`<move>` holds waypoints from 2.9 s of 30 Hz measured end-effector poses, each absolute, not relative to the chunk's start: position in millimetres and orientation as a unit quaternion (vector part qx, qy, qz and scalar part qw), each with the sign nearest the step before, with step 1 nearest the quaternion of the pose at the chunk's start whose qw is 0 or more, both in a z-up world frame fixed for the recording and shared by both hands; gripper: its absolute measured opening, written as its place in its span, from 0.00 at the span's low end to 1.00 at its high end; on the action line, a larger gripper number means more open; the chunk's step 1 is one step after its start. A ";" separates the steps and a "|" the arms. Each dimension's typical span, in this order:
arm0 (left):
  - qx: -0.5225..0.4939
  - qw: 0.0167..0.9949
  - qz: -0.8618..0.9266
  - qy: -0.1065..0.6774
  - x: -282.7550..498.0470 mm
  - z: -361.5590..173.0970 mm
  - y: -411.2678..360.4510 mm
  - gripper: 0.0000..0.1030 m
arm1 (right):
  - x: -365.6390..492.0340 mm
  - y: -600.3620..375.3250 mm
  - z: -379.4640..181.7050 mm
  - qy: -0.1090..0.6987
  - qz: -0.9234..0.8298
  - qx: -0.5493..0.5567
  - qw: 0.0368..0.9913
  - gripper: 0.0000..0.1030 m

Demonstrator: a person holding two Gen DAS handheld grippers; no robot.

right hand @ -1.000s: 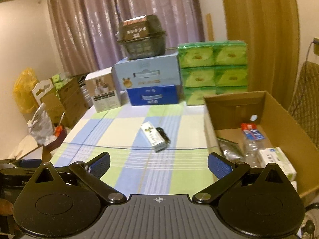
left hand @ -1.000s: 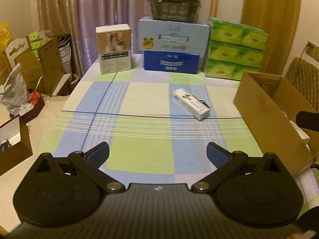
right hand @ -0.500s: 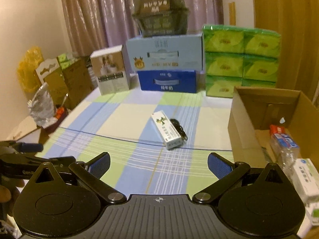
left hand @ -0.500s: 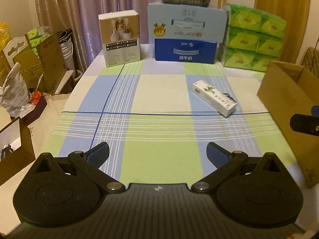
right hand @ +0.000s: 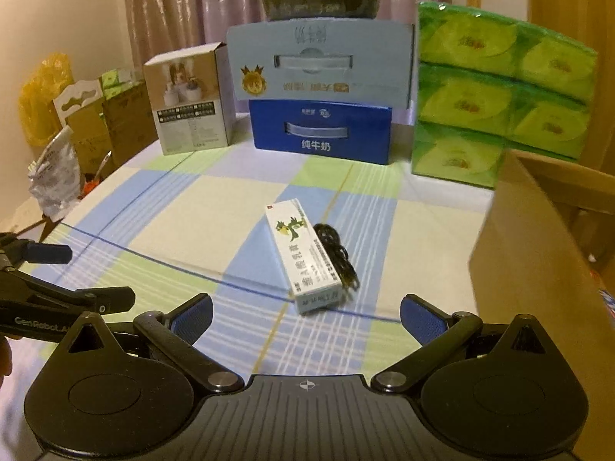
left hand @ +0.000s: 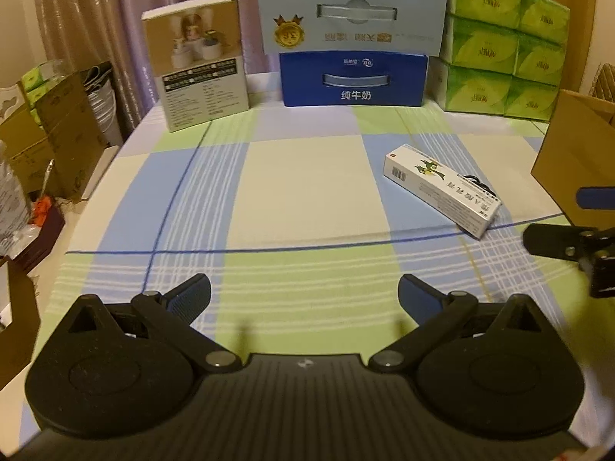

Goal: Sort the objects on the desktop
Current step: 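Move both tools back toward the white ointment box and black cable, then grasp the white ointment box with the left gripper while the right gripper grasps the black cable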

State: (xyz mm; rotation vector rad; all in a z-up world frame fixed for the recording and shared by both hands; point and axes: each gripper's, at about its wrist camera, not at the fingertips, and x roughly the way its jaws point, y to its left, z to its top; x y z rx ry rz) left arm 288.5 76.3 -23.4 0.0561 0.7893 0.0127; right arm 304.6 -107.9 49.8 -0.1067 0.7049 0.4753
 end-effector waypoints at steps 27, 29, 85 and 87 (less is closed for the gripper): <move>0.045 0.921 -0.007 0.387 318.0 -47.0 78.6 0.99 | 372.7 -73.2 -3.4 0.350 0.237 -0.095 0.901 0.50; 0.046 0.920 -0.010 0.389 316.8 -47.2 78.6 0.99 | 367.4 -74.2 -1.7 0.361 0.228 -0.081 0.901 0.50; 0.013 0.902 -0.100 0.421 222.4 -43.0 5.9 0.90 | 211.1 -164.3 32.8 0.387 0.101 0.089 0.912 0.89; 0.007 0.901 -0.101 0.422 222.5 -43.4 6.4 0.90 | 210.8 -163.9 33.5 0.385 0.104 0.092 0.912 0.90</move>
